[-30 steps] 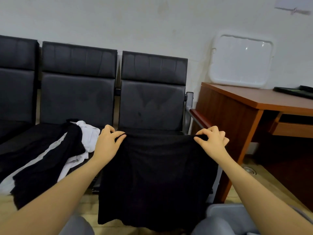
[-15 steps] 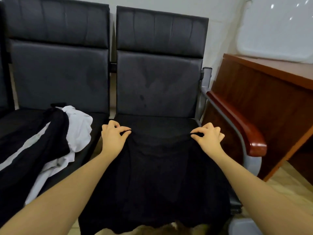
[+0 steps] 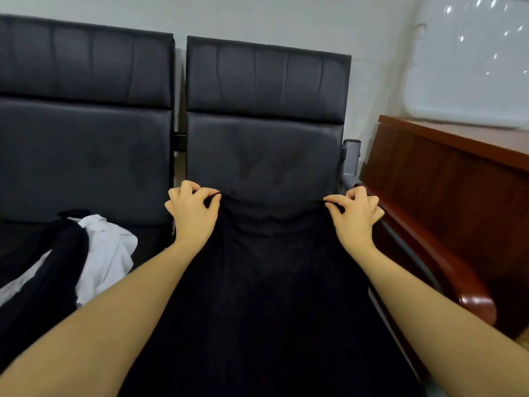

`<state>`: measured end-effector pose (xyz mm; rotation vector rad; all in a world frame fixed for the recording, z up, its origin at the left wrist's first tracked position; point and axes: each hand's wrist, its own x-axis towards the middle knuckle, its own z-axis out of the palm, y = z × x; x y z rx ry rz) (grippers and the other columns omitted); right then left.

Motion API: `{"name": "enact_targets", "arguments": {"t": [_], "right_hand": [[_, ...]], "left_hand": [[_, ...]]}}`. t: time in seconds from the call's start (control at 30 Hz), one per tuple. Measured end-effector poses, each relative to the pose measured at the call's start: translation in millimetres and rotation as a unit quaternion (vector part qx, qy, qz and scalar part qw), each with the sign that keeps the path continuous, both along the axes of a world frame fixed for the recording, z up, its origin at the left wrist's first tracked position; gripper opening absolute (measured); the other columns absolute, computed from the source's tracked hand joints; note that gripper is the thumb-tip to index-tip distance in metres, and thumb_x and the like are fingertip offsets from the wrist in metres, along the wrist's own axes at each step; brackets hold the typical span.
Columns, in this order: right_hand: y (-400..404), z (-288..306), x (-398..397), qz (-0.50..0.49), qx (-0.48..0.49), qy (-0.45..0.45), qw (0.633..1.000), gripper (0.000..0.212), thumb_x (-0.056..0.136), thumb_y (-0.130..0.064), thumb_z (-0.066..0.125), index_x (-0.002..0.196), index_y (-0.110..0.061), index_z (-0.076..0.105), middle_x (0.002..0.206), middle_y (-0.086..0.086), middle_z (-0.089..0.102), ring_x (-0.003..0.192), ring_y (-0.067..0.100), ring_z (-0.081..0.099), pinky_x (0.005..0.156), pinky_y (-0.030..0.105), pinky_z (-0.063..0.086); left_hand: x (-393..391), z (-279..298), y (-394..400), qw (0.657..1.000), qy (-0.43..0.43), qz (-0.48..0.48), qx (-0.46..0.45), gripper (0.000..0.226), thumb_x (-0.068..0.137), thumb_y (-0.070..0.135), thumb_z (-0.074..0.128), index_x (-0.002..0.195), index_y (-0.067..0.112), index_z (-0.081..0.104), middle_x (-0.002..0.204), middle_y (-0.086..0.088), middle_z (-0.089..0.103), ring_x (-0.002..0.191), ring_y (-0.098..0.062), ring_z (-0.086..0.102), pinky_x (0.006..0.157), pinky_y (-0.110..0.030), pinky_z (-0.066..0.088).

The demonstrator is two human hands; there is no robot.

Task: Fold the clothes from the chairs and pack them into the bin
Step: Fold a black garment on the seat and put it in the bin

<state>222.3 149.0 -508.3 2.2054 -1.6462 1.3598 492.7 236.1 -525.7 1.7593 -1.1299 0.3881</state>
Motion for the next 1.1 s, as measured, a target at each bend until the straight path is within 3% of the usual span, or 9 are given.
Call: {"name": "enact_targets", "arguments": {"t": [0.27, 0.5, 0.8, 0.87, 1.0, 1.1], "right_hand": [[47, -20, -25, 0.013, 0.048, -0.014, 0.999, 0.009, 0.088, -0.029, 0.065, 0.095, -0.028, 0.071, 0.094, -0.004, 0.040, 0.094, 0.016, 0.029, 0.085, 0.032, 0.016], [128, -50, -47, 0.040, 0.126, -0.054, 0.990, 0.004, 0.086, -0.032, 0.067, 0.087, -0.032, 0.071, 0.097, -0.004, 0.044, 0.099, 0.015, 0.032, 0.084, 0.025, 0.011], [200, -104, -66, 0.058, 0.193, -0.082, 0.976, 0.003, 0.084, -0.034, 0.069, 0.082, -0.034, 0.071, 0.098, -0.007, 0.044, 0.106, 0.013, 0.031, 0.089, 0.028, 0.012], [207, -113, -68, 0.042, 0.215, -0.056, 0.974, 0.007, 0.087, -0.038, 0.065, 0.088, -0.034, 0.071, 0.100, -0.008, 0.044, 0.108, 0.015, 0.032, 0.089, 0.028, 0.012], [209, -130, -66, -0.011, 0.232, 0.070, 0.970, 0.027, 0.092, -0.046, 0.053, 0.108, -0.031, 0.069, 0.109, -0.008, 0.048, 0.115, 0.020, 0.036, 0.098, 0.037, 0.018], [205, -132, -52, 0.015, 0.187, 0.124, 0.974, 0.027, 0.093, -0.038, 0.055, 0.114, -0.025, 0.067, 0.116, -0.003, 0.054, 0.117, 0.023, 0.045, 0.100, 0.040, 0.026]], "left_hand": [[-11, -6, 43, 0.998, 0.063, -0.017, 0.017, 0.023, 0.087, 0.036, 0.065, 0.079, 0.015, 0.070, 0.092, 0.001, 0.047, 0.104, -0.024, 0.038, 0.088, -0.031, 0.019], [-18, -42, 111, 0.987, 0.107, -0.028, 0.116, 0.031, 0.086, 0.041, 0.064, 0.071, 0.014, 0.067, 0.095, 0.001, 0.048, 0.104, -0.023, 0.037, 0.093, -0.034, 0.021], [-16, -89, 170, 0.975, 0.142, -0.031, 0.170, 0.031, 0.082, 0.039, 0.070, 0.067, 0.012, 0.065, 0.098, -0.002, 0.050, 0.107, -0.025, 0.038, 0.097, -0.040, 0.023], [-18, -102, 180, 0.978, 0.109, -0.025, 0.176, 0.035, 0.082, 0.041, 0.069, 0.063, 0.012, 0.064, 0.092, -0.001, 0.052, 0.102, -0.024, 0.041, 0.094, -0.040, 0.024], [-30, -119, 194, 0.981, -0.055, -0.032, 0.184, 0.049, 0.088, 0.047, 0.057, 0.052, 0.014, 0.061, 0.071, 0.003, 0.054, 0.082, -0.024, 0.052, 0.079, -0.037, 0.030], [-47, -111, 184, 0.955, -0.128, -0.092, 0.252, 0.044, 0.090, 0.051, 0.048, 0.073, 0.017, 0.070, 0.084, 0.003, 0.059, 0.090, -0.021, 0.055, 0.083, -0.035, 0.035]]}}
